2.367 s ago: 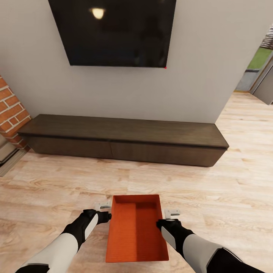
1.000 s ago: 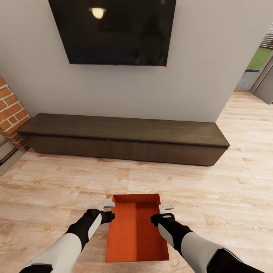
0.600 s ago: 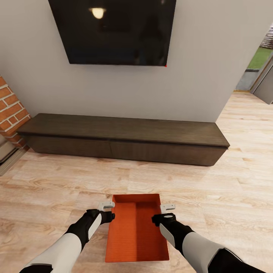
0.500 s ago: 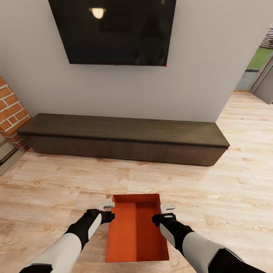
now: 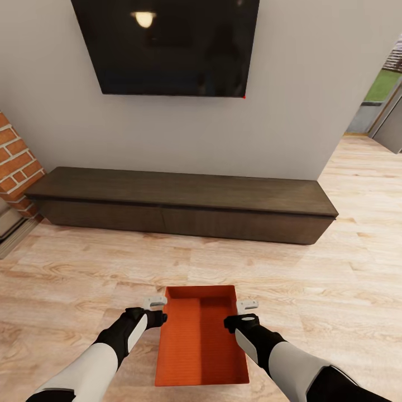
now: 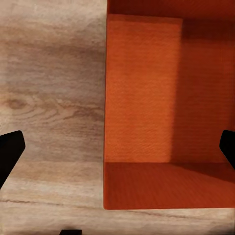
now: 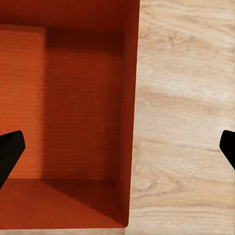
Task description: Move the two storage containers from the living room to the garage. In the garage, place one container on the floor and stack the other container on top of it (either order is fine).
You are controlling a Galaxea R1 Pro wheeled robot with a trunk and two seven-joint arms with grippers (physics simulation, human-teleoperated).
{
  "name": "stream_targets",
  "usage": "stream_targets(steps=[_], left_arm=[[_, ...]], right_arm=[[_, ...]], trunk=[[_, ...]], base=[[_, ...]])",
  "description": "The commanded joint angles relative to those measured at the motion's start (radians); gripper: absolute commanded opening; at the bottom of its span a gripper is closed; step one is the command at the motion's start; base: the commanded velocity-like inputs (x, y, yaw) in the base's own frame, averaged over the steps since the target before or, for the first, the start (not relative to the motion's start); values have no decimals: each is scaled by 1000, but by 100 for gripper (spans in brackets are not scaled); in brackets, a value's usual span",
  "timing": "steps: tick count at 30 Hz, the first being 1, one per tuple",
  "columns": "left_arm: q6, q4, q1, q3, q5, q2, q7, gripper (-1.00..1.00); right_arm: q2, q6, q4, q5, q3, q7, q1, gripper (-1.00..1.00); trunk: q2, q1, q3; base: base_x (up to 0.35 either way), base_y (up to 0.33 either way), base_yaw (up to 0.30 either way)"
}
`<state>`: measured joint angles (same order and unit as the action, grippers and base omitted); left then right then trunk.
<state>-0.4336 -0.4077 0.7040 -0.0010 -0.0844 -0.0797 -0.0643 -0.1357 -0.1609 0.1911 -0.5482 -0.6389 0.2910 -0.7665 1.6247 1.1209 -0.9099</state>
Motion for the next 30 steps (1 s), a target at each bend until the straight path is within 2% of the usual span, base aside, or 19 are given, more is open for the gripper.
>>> stream_targets(steps=[1,9,26,30], left_arm=[[-5,-2,0,0,-9,0,-6,100],[-5,-2,0,-1,-9,1,-6,100],[-7,-5,0,-3,-9,-1,-7,100],[-7,-5,0,-4,-9,-2,-8,100]], right_arm=[[0,-6,2,-6,-8,6,0,100],[0,-6,2,-5,-8,6,0,100],[0,-6,2,-6,-8,6,0,100],[7,-6,2,-6,-8,6,0,100]], trunk=[[0,0,-1],[0,0,-1],[119,65,-54],[147,80,-66]], base=[[0,0,0],[0,0,0],[0,0,0],[0,0,0]])
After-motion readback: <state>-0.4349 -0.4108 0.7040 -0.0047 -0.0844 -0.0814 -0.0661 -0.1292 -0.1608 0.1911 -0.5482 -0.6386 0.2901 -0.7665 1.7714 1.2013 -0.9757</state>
